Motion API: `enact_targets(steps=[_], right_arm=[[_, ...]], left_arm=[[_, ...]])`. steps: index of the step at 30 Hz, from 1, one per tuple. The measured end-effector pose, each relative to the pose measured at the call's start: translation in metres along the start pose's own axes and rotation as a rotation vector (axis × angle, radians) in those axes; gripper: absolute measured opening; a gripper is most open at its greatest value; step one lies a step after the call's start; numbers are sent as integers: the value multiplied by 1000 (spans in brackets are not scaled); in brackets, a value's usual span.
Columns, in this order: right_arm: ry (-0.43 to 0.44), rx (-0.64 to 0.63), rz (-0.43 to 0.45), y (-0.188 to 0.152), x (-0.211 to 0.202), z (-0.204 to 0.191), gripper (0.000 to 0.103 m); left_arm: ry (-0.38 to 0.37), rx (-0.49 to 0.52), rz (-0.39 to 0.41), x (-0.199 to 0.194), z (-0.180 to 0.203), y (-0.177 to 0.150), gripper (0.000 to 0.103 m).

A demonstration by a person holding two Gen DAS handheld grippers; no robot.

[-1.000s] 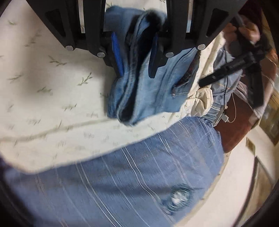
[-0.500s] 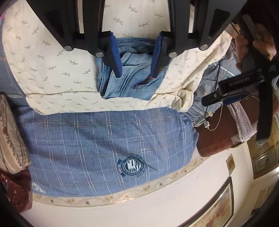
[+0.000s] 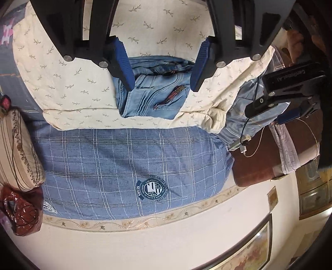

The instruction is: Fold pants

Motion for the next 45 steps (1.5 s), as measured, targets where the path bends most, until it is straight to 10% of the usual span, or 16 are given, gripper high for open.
enact_targets(steps=[45], right_arm=[[-10, -68, -6, -7, 5, -27, 60]], left_arm=[[16, -60, -33, 6, -21, -16, 102]])
Point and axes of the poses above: each gripper's, at about its wrist camera, not at the fingertips, and x roughly the way its jaws point, z to its right, y to its top, the point moved 1 cm from there along x, roughly the way its jaws point, and after that the axes turned 1 degree about x, right-handed, at the moved point
